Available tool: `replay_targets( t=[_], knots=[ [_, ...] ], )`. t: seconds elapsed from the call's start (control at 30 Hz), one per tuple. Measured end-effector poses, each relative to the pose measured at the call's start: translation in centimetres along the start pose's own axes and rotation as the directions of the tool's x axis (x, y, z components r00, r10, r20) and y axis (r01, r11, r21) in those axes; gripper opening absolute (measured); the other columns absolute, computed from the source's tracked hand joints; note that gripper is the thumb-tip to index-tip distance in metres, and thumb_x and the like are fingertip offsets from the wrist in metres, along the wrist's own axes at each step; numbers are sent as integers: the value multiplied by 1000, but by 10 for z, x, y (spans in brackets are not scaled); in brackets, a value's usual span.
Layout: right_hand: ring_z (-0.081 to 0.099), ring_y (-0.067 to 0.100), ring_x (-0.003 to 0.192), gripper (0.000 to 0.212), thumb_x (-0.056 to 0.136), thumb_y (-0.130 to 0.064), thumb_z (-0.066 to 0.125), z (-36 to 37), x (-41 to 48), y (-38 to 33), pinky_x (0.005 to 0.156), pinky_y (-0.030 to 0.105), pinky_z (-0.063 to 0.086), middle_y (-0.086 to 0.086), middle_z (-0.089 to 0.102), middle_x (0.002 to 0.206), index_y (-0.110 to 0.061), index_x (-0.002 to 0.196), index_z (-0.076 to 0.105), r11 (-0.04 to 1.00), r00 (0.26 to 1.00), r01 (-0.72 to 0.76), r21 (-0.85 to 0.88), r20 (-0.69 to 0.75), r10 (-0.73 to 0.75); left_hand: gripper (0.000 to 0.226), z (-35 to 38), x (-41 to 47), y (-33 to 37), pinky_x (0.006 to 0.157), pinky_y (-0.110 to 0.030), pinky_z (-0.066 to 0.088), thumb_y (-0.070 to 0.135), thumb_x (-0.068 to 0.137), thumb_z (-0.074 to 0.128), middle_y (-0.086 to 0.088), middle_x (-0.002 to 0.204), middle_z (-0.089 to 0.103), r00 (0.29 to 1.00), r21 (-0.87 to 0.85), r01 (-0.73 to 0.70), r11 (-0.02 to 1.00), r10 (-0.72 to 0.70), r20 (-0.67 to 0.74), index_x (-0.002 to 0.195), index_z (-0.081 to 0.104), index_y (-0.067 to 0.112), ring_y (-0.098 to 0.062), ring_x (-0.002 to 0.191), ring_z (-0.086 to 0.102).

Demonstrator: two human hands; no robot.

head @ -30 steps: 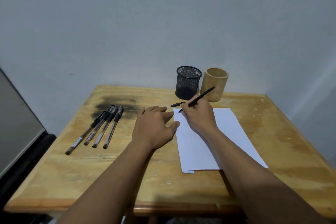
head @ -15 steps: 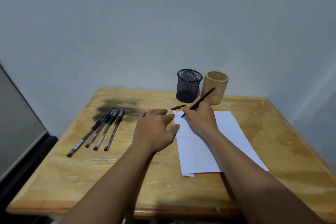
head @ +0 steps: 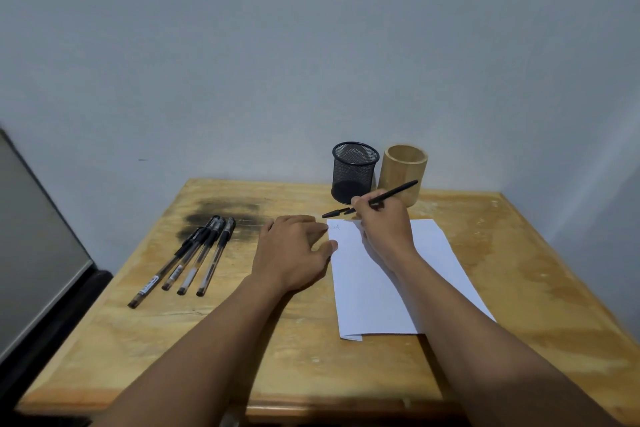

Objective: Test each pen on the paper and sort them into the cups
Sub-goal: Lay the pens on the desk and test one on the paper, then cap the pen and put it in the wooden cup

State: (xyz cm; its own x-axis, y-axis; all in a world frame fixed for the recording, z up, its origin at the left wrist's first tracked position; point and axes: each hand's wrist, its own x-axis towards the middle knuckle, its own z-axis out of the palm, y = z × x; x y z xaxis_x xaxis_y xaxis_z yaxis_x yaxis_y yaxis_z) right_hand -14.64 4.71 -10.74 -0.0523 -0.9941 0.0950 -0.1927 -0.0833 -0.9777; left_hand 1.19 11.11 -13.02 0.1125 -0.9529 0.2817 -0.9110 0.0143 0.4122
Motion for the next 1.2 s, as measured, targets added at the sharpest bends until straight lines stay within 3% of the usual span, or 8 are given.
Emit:
replay_targets(
  t=[0.13, 0.43, 0.57, 0.7, 0.8, 0.93, 1.1, 1.2],
  knots=[
    [55, 22, 60, 15, 91, -16, 60, -2, 5, -2, 48, 29, 44, 8, 63, 68, -3, 86, 66, 987, 994, -104, 122, -8, 106, 37, -4, 18, 10, 85, -43, 51, 43, 83, 44, 5, 102, 76, 988, -126, 97, 987, -111, -110, 97, 76, 30, -27, 102, 62],
    [48, 17, 53, 13, 94, -12, 63, -13, 14, -10, 47, 28, 40, 7, 62, 68, 0, 93, 66, 969, 994, -95, 227, -24, 103, 19, -1, 59, 10, 87, -40, 44, 28, 93, 61, 1, 103, 75, 992, 29, 126, 992, -127, 17, 102, 77, 33, -29, 109, 58],
    [48, 13, 48, 11, 95, -8, 62, -16, 15, -14, 42, 22, 42, 8, 62, 65, -3, 86, 66, 949, 994, -96, 299, -23, 108, 15, -6, 60, 8, 84, -38, 49, 25, 91, 63, 0, 96, 76, 990, -87, 137, 987, -139, -18, 97, 76, 28, -26, 99, 64],
    [50, 12, 49, 12, 93, -11, 66, -17, 15, -18, 45, 23, 43, 6, 63, 65, -7, 82, 67, 928, 991, -117, 353, -14, 130, 13, -19, 55, 15, 77, -35, 55, 21, 89, 63, 6, 84, 73, 990, -271, 103, 957, -124, -60, 90, 75, 26, -16, 83, 66],
    [51, 11, 50, 10, 92, -10, 67, -19, 11, -25, 45, 22, 44, 5, 62, 64, -6, 83, 68, 912, 992, -119, 393, -1, 130, 12, -32, 56, 22, 79, -30, 52, 14, 88, 68, 5, 82, 74, 993, -337, 32, 941, -68, -95, 89, 76, 23, -13, 84, 67],
    [50, 11, 50, 8, 91, -9, 67, -25, 5, -36, 46, 23, 42, 4, 62, 64, -5, 85, 69, 892, 994, -98, 442, -1, 110, 10, -47, 55, 35, 69, -6, 41, 12, 87, 71, 7, 84, 75, 993, -371, -37, 928, -8, -118, 91, 77, 20, -7, 81, 67],
    [48, 14, 52, 7, 90, -9, 66, -39, 0, -50, 44, 23, 40, 8, 61, 67, -4, 86, 68, 884, 996, -80, 461, 3, 89, 11, -61, 51, 50, 75, -16, 47, 12, 88, 70, 7, 85, 75, 987, -389, -95, 916, 37, -154, 92, 77, 19, -7, 81, 68],
    [45, 13, 52, 4, 91, -9, 65, -48, -4, -57, 45, 23, 38, 7, 59, 67, -6, 87, 65, 865, 996, -88, 494, 28, 85, 10, -67, 49, 58, 69, -3, 41, 12, 87, 72, 6, 87, 76, 988, -418, -97, 903, 37, -150, 92, 77, 20, -6, 80, 68]
  ],
)
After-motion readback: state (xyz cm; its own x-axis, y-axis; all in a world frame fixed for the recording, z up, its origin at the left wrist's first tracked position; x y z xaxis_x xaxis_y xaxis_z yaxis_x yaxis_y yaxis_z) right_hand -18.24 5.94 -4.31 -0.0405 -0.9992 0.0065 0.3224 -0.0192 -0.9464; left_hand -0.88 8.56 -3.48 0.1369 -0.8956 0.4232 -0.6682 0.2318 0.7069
